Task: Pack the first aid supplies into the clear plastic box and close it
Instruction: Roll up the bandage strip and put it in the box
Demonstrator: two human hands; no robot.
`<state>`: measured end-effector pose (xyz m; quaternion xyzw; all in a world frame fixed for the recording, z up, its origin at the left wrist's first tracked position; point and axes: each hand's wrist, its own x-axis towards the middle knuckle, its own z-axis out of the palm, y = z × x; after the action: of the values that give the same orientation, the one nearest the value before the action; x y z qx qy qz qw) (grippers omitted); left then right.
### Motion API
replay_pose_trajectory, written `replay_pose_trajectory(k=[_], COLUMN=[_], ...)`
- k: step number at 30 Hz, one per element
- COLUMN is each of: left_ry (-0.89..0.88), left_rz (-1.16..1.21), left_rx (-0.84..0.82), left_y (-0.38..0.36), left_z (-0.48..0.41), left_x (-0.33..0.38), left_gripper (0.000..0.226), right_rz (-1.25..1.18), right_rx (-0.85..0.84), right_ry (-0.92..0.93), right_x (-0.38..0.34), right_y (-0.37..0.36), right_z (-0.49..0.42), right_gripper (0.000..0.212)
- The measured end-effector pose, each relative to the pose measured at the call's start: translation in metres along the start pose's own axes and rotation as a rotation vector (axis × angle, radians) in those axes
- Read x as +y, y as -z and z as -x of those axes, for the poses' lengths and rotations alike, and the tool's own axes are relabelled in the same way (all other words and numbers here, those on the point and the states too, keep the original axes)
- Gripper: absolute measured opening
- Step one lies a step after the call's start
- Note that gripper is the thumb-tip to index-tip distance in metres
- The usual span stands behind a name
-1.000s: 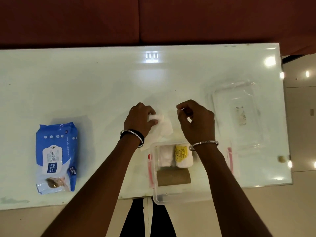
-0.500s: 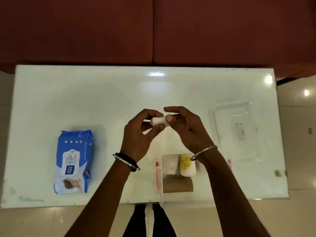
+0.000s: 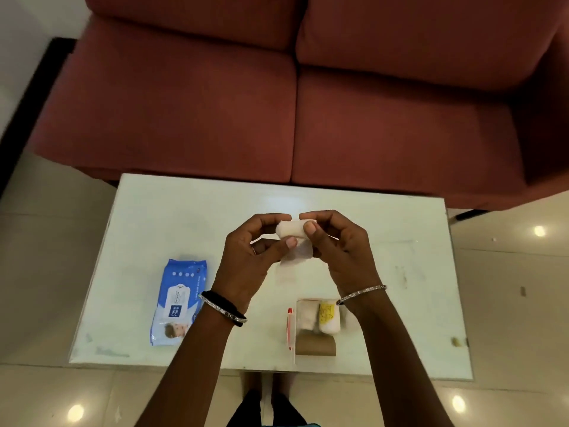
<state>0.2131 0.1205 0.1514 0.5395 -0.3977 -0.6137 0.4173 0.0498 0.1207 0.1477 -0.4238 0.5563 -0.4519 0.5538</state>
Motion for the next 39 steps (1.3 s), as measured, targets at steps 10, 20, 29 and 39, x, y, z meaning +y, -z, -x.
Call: replay_pose_trajectory(k=[10,20,29,39], left_ry=[0.177,0.071,0.286,0.181], left_rz=[0.168,0.177,0.243,0.223], left_rx=[-0.1,-0.062,-0.117,-0.093], left_y=[0.013,0.021,0.031,0.032], left_z=[0.034,0.066,0.09,0.096], left_x=[0.093,0.135,0.151,0.161], left_gripper=[0.035,0.045,0.049,0.04], right_rz=[-0.169,-0.139,-0.132,-0.29], right_rx=[-0.091,-0.123,-0.178,-0.128], right_ry=[0.011,-0.027,-0.036,-0.239], right_x=[-0.089,-0.143,-0.157,-0.167], right_y=[-0.017,-0.025,-0.031,-0.036], right_z=[0.029,0.052,0.068,0.085], right_gripper=[0.023,0.029,0.023,0.04])
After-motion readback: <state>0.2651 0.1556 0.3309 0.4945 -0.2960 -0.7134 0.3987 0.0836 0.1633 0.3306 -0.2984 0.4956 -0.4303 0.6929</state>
